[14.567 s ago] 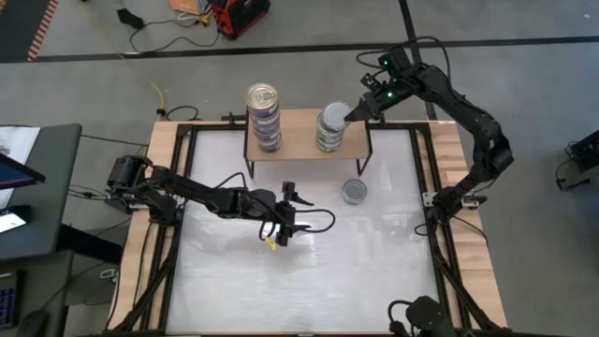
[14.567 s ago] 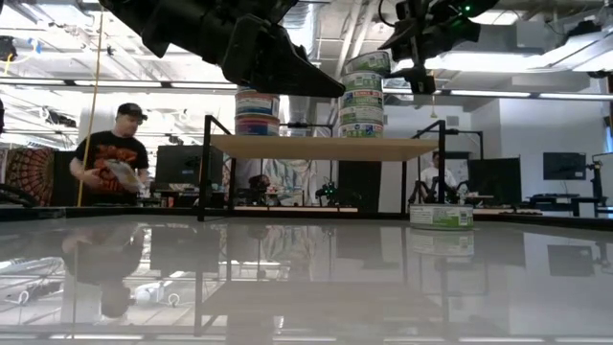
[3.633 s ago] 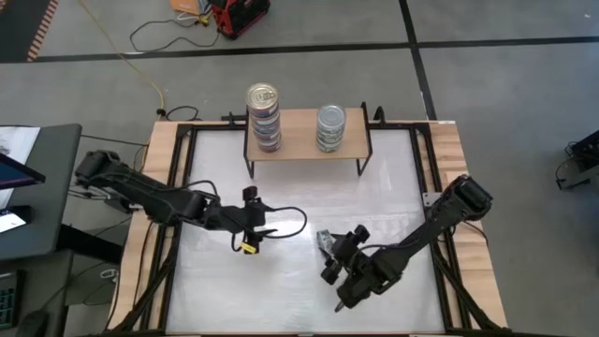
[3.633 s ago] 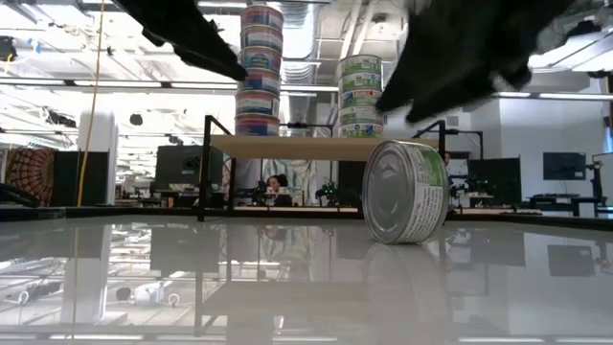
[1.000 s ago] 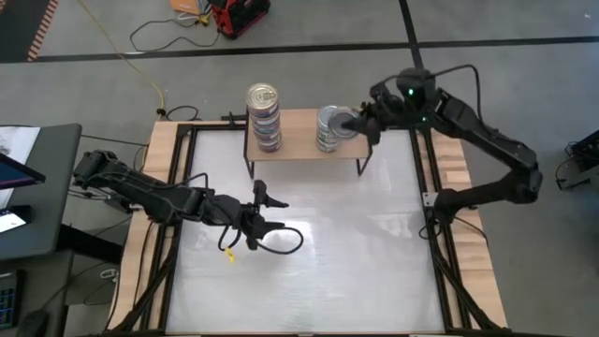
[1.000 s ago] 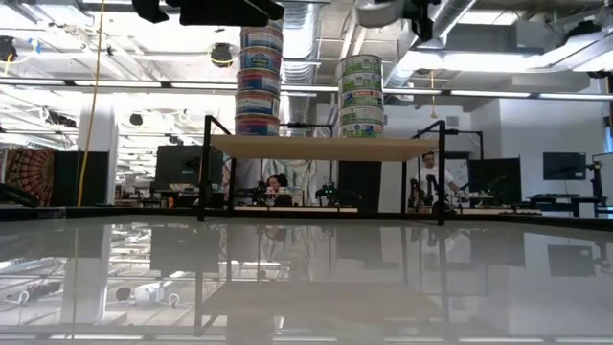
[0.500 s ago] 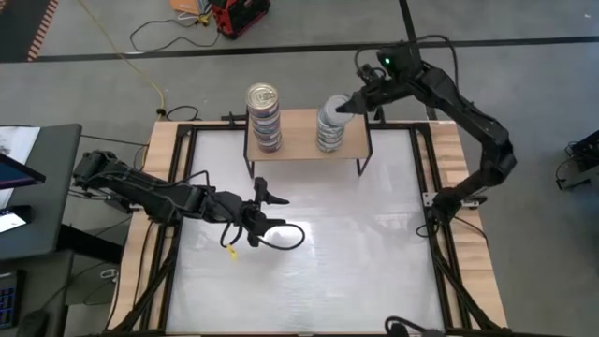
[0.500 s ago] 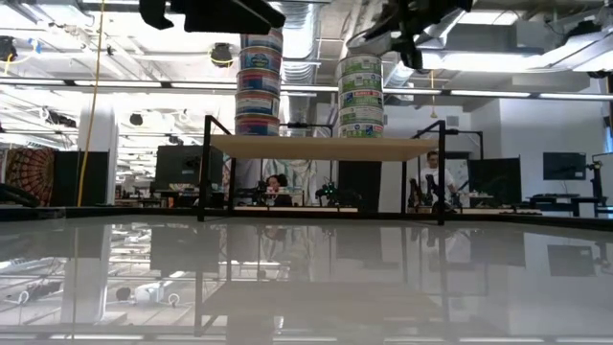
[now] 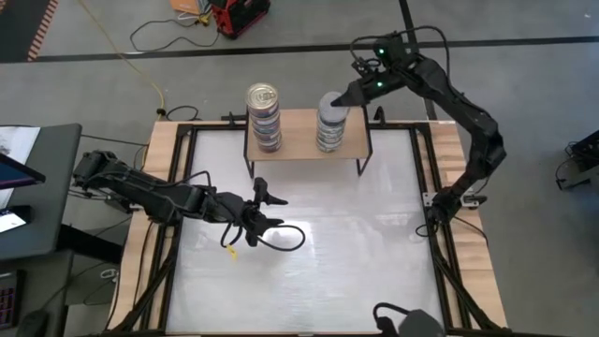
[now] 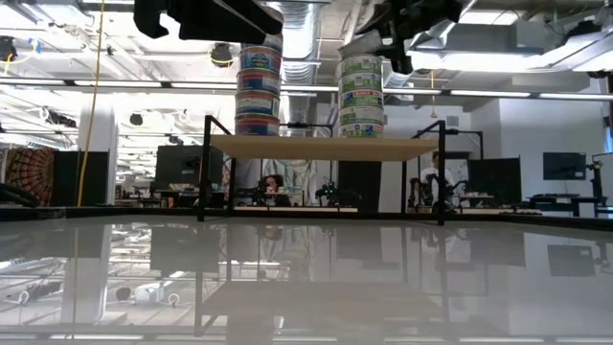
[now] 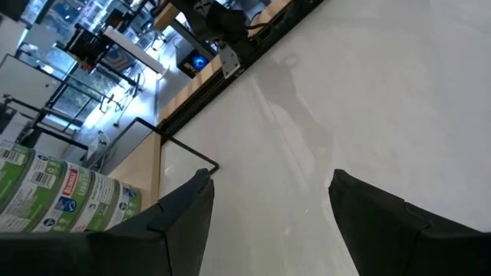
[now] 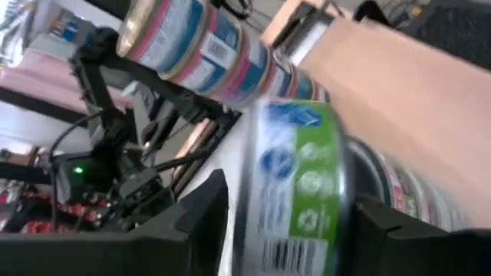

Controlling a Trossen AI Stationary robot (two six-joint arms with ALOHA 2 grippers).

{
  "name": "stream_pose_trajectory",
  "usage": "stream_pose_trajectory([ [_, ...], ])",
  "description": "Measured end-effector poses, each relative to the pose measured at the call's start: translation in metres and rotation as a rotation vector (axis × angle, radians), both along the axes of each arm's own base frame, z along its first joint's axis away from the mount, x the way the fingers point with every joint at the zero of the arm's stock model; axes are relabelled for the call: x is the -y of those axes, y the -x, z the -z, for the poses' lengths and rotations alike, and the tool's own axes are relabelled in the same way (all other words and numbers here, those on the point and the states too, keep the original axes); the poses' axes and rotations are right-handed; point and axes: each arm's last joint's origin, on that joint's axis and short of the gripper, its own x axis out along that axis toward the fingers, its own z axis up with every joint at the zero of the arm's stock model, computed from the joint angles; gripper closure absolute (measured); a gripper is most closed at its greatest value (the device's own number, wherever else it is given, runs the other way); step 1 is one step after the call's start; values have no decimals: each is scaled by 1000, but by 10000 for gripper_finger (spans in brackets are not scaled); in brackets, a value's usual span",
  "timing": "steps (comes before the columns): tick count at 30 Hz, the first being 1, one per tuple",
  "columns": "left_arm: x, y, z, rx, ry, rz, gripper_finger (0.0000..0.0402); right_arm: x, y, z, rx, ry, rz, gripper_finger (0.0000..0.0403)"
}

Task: Stack canned seafood by type on shelf
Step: Stack the green tuna can on top of the green tuna can

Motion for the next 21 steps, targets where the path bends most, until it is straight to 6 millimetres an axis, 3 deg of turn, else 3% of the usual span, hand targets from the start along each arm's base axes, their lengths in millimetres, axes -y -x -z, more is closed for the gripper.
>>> stream_pose_trajectory([
  [10,0,0,0,0,3,-4,152,2,-2,5,-16,-18,-1,187],
  [21,-1,0,1,1,12,-47,152,13,10,8,-65,-15,82,187],
])
